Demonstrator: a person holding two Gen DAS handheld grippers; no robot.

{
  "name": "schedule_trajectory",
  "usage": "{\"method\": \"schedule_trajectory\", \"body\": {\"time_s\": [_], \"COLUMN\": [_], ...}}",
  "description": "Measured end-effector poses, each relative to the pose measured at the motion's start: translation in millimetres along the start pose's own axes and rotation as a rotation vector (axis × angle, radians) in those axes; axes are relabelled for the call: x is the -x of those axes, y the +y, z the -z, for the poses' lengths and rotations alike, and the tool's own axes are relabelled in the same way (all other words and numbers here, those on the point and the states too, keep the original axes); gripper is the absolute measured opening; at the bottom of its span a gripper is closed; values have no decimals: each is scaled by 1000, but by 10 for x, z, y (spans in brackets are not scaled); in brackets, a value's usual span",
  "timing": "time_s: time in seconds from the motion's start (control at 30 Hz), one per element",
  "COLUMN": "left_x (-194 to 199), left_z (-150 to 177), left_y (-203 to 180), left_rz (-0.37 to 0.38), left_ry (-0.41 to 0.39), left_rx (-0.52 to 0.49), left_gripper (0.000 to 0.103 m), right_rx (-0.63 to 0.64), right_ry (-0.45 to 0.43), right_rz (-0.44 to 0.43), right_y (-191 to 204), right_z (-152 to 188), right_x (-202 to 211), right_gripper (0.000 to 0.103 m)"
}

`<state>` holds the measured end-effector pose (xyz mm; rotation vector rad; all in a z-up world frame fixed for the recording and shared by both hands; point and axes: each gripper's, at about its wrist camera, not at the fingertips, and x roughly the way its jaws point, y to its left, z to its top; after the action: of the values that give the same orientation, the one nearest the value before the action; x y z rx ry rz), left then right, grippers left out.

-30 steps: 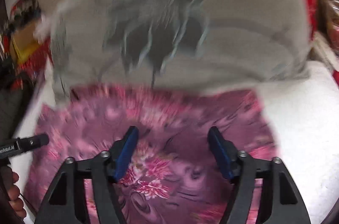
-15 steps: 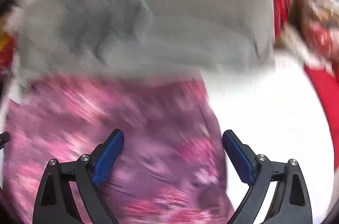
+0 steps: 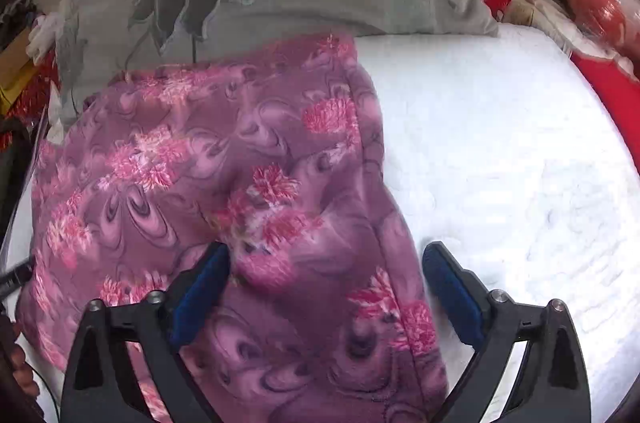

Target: Fold small clothes

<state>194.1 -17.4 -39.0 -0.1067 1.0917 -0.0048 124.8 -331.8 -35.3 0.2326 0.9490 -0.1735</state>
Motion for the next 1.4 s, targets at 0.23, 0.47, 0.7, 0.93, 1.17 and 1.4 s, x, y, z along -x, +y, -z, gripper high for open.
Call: {"method": "schedule_trajectory", "body": {"time_s": [0.23,0.47,0.7,0.93,1.17,1.4], "left_x": [-29,53,401,320,471,452], "left_z": [-19,107,190,438,226,58], "left_y": [50,8,291,464,1087,1660], "left_rz": [-18,-31,64,11,172,243], "left_ry": [12,23,37,85,93,128], "left_rx": [-9,-11,15,-87,142,283], "left_gripper": [89,89,89,89,89,89], "right_rx": [85,135,100,273,359,683], "right_ry": [-130,26,1,94,16,-37], "right_rz": [15,15,-34,34,-21,-160], "right_y": [224,177,214,499,1059,2197], "right_z": [42,374,278,531,524,826], "right_x": [564,252,550,372,710,819], "right_gripper": [96,99,98,100,98,98]}}
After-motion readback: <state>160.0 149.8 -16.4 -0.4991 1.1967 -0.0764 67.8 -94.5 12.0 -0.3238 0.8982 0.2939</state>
